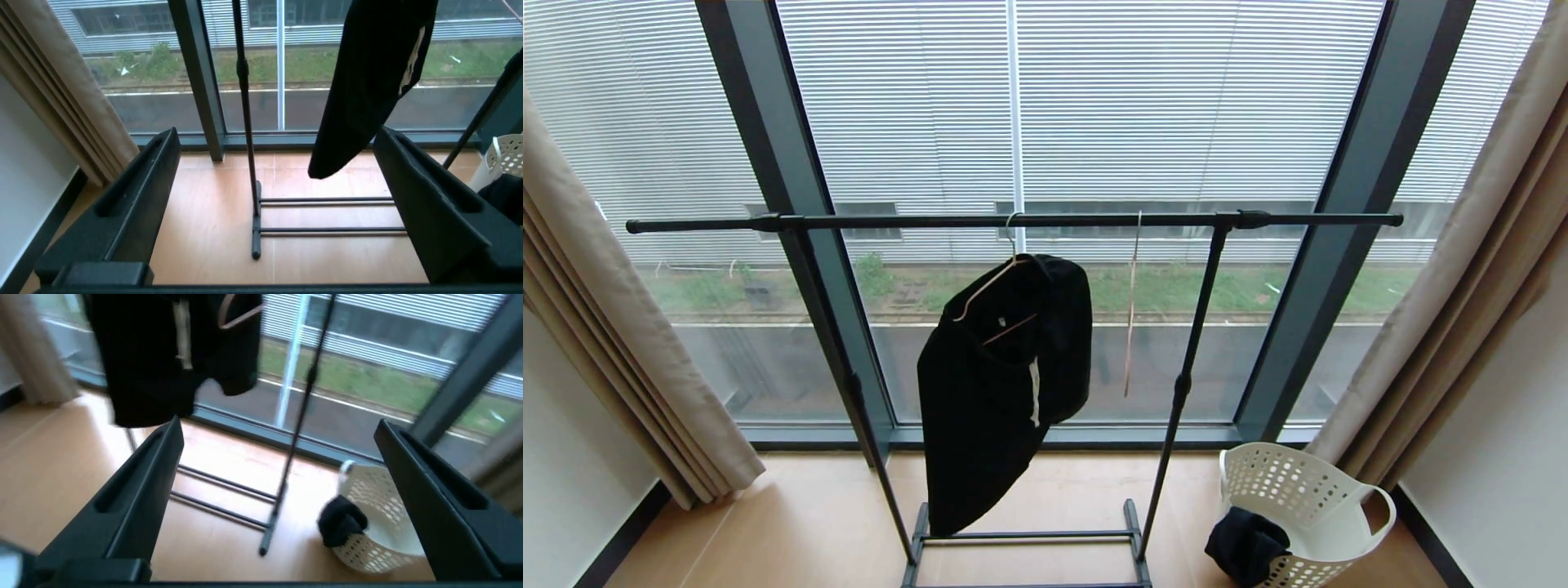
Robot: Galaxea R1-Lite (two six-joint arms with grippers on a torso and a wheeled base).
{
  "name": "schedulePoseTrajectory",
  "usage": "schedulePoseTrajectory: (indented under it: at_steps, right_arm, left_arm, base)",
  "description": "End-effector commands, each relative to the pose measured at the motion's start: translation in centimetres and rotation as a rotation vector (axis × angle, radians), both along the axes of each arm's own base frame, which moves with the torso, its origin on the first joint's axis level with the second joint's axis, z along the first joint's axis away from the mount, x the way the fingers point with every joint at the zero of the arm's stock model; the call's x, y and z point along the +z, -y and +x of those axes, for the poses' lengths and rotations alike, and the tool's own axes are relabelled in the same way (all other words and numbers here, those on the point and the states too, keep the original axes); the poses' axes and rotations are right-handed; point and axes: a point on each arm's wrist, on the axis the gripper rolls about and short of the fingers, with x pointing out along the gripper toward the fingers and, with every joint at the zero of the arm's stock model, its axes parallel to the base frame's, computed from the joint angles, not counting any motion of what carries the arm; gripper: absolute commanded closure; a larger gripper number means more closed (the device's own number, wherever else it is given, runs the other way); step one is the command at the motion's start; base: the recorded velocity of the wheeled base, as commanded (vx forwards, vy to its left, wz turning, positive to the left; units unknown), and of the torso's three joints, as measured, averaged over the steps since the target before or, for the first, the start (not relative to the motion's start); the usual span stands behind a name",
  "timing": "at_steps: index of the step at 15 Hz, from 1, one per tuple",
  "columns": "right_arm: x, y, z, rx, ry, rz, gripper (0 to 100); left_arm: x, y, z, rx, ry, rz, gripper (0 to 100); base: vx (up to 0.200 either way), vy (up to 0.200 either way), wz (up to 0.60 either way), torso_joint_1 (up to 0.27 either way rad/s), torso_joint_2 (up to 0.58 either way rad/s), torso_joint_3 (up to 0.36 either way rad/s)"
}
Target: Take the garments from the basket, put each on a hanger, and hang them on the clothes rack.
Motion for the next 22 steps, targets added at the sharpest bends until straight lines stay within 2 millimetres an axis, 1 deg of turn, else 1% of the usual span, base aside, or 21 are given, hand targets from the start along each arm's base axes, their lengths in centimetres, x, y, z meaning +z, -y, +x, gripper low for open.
schedulePoseTrajectory:
  at_steps: [1,2,3,4,6,7,8,11,12,14,22]
  right_arm:
    - [-0.1,0.1,-0.5,0.030,0.056,0.004,0]
    - [-0.2,0.1,-0.8,-0.005,0.100,0.000,0]
    - [-0.2,0.1,-0.7,-0.038,0.098,-0.003,0]
    - [-0.2,0.4,-0.6,-0.155,0.102,-0.012,0]
    - [-0.2,0.7,-0.6,-0.281,0.099,-0.017,0]
    - [-0.2,1.0,-0.5,-0.416,0.112,-0.003,0]
    - [-0.3,1.1,-0.3,-0.498,0.143,-0.003,0]
    - [-0.6,1.3,-0.2,-0.582,0.143,-0.034,0]
    - [-0.6,1.2,-0.2,-0.531,0.136,-0.030,0]
    - [-0.8,0.7,-0.2,-0.323,0.100,0.024,0]
    - [-0.8,0.8,-0.2,-0.337,0.098,0.028,0]
  left_arm:
    - [0.0,0.0,0.0,0.000,0.005,-0.002,0]
    - [0.0,0.0,0.0,0.000,0.005,-0.003,0]
    - [0.0,0.0,0.0,0.000,0.005,-0.003,0]
    - [0.0,0.0,0.0,0.000,0.010,-0.011,0]
    - [0.0,0.0,0.0,0.003,0.011,-0.020,0]
    - [0.0,0.0,0.0,0.001,0.012,-0.019,0]
    - [0.0,0.0,0.0,0.002,0.010,-0.009,0]
    - [0.0,0.0,0.0,0.002,0.010,-0.011,0]
    - [0.0,0.0,0.0,0.000,0.010,-0.011,0]
    - [0.0,0.0,0.0,0.002,0.010,-0.009,0]
    - [0.0,0.0,0.0,-0.003,0.010,-0.013,0]
  base:
    - [0.000,0.000,0.00,0.000,0.00,0.000]
    - [0.000,0.000,0.00,0.000,0.00,0.000]
    - [0.000,0.000,0.00,0.000,0.00,0.000]
    - [0.000,0.000,0.00,0.000,0.00,0.000]
    - [0.000,0.000,0.00,0.000,0.00,0.000]
    - [0.000,0.000,0.00,0.000,0.00,0.000]
    - [0.000,0.000,0.00,0.000,0.00,0.000]
    - [0.000,0.000,0.00,0.000,0.00,0.000]
    - [0.000,0.000,0.00,0.000,0.00,0.000]
    - [0.000,0.000,0.00,0.000,0.00,0.000]
    - [0.000,0.000,0.00,0.000,0.00,0.000]
